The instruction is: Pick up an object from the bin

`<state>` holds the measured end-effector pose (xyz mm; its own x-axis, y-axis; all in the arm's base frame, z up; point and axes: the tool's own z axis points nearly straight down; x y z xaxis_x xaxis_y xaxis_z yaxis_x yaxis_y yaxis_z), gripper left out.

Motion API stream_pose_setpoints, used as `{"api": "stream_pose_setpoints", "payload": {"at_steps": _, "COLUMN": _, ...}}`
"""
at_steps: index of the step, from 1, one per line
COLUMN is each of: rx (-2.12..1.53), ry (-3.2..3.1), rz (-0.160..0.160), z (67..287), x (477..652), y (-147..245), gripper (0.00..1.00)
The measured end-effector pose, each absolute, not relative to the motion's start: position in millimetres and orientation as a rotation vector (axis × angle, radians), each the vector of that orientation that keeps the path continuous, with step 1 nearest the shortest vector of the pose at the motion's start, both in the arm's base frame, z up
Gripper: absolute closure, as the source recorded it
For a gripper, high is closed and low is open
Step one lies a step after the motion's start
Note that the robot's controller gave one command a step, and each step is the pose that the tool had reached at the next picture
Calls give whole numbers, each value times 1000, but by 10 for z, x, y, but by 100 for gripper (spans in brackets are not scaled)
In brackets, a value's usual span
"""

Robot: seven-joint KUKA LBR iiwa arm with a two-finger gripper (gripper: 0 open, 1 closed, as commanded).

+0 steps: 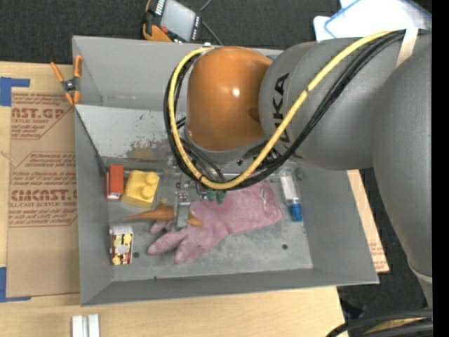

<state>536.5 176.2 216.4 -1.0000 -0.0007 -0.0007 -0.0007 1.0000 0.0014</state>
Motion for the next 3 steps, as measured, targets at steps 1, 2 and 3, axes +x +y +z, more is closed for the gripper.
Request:
{"api": "stream_pose_setpoints", "payload": {"at_steps": 1, "rx": -1, "ry": 3141, "rz": 2, "z": 2164, "x": 5365, "y": 1762, "gripper": 0}}
{"api": "stream_pose_setpoints", "payload": {"at_steps": 2, "rx": 12, "ry": 3142, "rz": 4, "z": 1481, "x": 5266, "y": 2092, "gripper": 0}}
{"api": "stream_pose_setpoints", "payload": {"at_steps": 3, "rx": -370, "ry": 3112, "rz": 3, "z": 1400, "x": 5389, "y": 1849, "gripper": 0}}
